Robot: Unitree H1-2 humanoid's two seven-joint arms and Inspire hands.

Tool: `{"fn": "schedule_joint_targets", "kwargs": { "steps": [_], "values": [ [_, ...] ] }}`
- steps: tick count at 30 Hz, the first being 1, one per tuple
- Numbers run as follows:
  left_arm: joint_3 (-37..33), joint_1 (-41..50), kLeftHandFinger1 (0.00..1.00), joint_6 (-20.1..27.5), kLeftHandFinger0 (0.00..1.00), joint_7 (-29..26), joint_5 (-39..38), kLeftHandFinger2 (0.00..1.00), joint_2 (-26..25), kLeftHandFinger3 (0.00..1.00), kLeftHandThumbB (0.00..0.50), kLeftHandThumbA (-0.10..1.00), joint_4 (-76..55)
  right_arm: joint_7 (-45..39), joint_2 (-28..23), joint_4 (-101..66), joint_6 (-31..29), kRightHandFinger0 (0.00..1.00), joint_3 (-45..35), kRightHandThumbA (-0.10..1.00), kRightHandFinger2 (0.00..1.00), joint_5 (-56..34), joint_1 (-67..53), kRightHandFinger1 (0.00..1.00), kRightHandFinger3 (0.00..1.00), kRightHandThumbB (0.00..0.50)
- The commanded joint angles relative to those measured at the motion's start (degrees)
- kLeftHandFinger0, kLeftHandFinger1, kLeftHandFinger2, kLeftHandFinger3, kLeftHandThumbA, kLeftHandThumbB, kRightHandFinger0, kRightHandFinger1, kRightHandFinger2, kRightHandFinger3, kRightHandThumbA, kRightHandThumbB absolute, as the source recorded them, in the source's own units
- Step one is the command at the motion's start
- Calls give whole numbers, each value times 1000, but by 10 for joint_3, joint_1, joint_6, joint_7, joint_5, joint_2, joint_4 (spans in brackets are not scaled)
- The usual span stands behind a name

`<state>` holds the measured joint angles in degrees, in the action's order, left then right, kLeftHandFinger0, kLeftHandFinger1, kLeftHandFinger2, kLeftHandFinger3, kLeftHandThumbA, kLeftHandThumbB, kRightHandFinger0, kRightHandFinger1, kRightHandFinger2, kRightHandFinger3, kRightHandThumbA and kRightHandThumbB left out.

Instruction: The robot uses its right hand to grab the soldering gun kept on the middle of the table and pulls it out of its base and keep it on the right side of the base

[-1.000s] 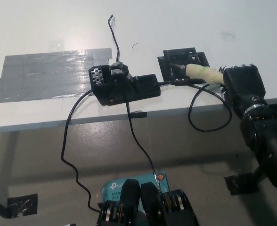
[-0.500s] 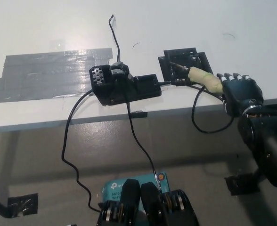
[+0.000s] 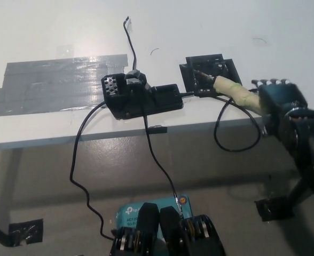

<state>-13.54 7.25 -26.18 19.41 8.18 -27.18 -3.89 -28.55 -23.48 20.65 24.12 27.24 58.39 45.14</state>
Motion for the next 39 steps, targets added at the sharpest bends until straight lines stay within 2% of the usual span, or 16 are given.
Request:
{"fn": "schedule_joint_targets", "kwargs": {
  "steps": [1,5,11,16,20,21,22,23,24,27,28,30,31,32,36,39],
  "values": [
    [7,9,722,-7,598,12,3,912,-14,1000,274,322,-16,-38,-34,-52,-8,1000,-14,1000,1000,-11,53,1000,1000,500],
    [9,10,692,-8,580,11,4,886,-14,1000,287,335,-8,-43,-60,-100,-24,1000,-34,1000,1000,-33,53,1000,1000,500],
    [7,10,704,-8,606,11,10,887,-14,1000,278,346,-11,-94,-106,-249,7,1000,-130,1000,1000,-120,19,1000,1000,500],
    [14,8,739,-8,636,9,4,928,-10,1000,282,342,-6,-139,-149,-435,28,1000,-266,1000,1000,-218,-85,1000,1000,500],
    [12,5,747,-8,637,11,7,931,-13,1000,266,341,-10,-165,-151,-536,28,1000,-386,1000,1000,-282,-182,1000,1000,487],
    [14,6,752,-8,645,13,4,939,-11,1000,273,355,-13,-160,-141,-588,28,1000,-461,1000,1000,-304,-260,1000,1000,435],
    [14,5,766,-8,669,14,5,954,-10,1000,263,355,-15,-129,-117,-614,28,1000,-521,1000,1000,-356,-337,1000,1000,335],
    [15,4,767,-8,671,15,4,956,-13,1000,262,355,-14,-127,-111,-619,28,1000,-527,989,1000,-361,-346,1000,1000,329],
    [18,3,759,-8,652,14,-4,942,-10,1000,274,342,-10,-103,-84,-615,28,1000,-559,913,1000,-401,-399,1000,1000,278],
    [23,4,753,-8,640,10,-8,937,-8,1000,279,349,-3,-80,-39,-588,19,1000,-590,919,1000,-459,-481,1000,1000,289],
    [25,5,757,-8,647,9,-8,938,-8,1000,276,348,-2,-76,-10,-558,-8,1000,-605,850,1000,-512,-498,1000,1000,241],
    [23,4,763,-7,658,7,-7,941,-10,1000,268,352,1,-78,26,-523,-1,1000,-601,846,1000,-521,-527,1000,1000,232],
    [23,3,761,-7,662,8,-6,941,-10,1000,271,360,0,-77,51,-508,4,1000,-609,755,1000,-541,-530,1000,1000,214],
    [23,3,761,-7,665,7,-6,942,-9,1000,263,359,-1,-60,64,-469,-36,1000,-597,757,1000,-529,-540,1000,1000,224],
    [29,4,756,-7,664,2,-12,936,-5,1000,277,351,2,-41,90,-392,-84,1000,-581,771,1000,-517,-538,1000,1000,254],
    [34,4,752,-4,660,5,-17,935,-7,1000,290,361,-1,-33,100,-351,-113,1000,-568,747,1000,-508,-537,1000,1000,228]
  ]
}}
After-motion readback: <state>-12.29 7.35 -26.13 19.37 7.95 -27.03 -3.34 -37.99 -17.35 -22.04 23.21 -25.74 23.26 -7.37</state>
